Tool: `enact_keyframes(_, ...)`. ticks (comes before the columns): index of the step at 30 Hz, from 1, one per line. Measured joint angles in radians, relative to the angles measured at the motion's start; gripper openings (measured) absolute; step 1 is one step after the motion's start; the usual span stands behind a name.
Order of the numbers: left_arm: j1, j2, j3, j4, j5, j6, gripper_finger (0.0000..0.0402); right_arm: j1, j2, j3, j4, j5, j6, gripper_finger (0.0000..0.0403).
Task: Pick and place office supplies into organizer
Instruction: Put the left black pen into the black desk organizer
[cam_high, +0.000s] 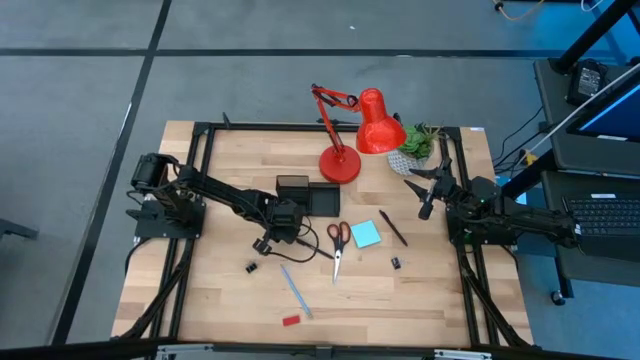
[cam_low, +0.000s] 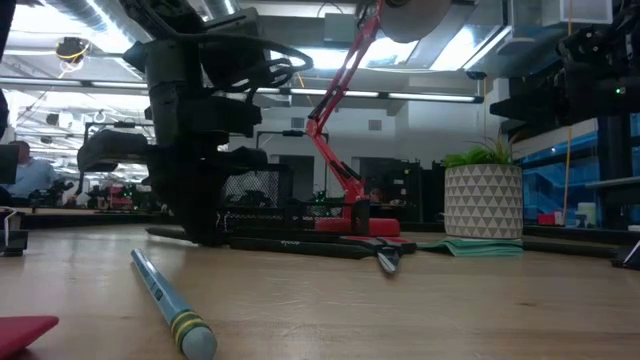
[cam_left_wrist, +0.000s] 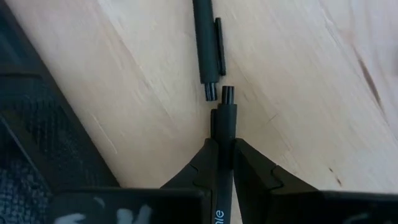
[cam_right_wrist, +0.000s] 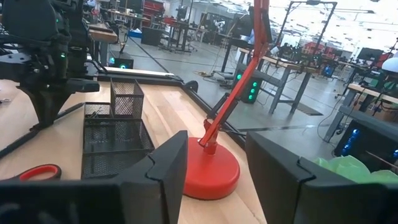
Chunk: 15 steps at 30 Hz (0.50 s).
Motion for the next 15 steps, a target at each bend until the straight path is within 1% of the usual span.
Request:
enact_keyframes(6,0.0,-0.037,-0.003,-0.033,0.002,-0.03,0.0026,0.0,0.0,0.0,-0.003,0.0,0.0,0.0165)
enact_keyframes(13,0.002,-0.167,-0.003,-0.029,-0.004,-0.051,0.0025,0.0,0.0,0.0,-0.004,0.0,0.0,0.0165)
enact_keyframes(15,0.002,-0.215,-0.003,-0.007,-0.029,-0.056,0.0025,0.0,0.0,0.0,-0.004,0.0,0.0,0.0165)
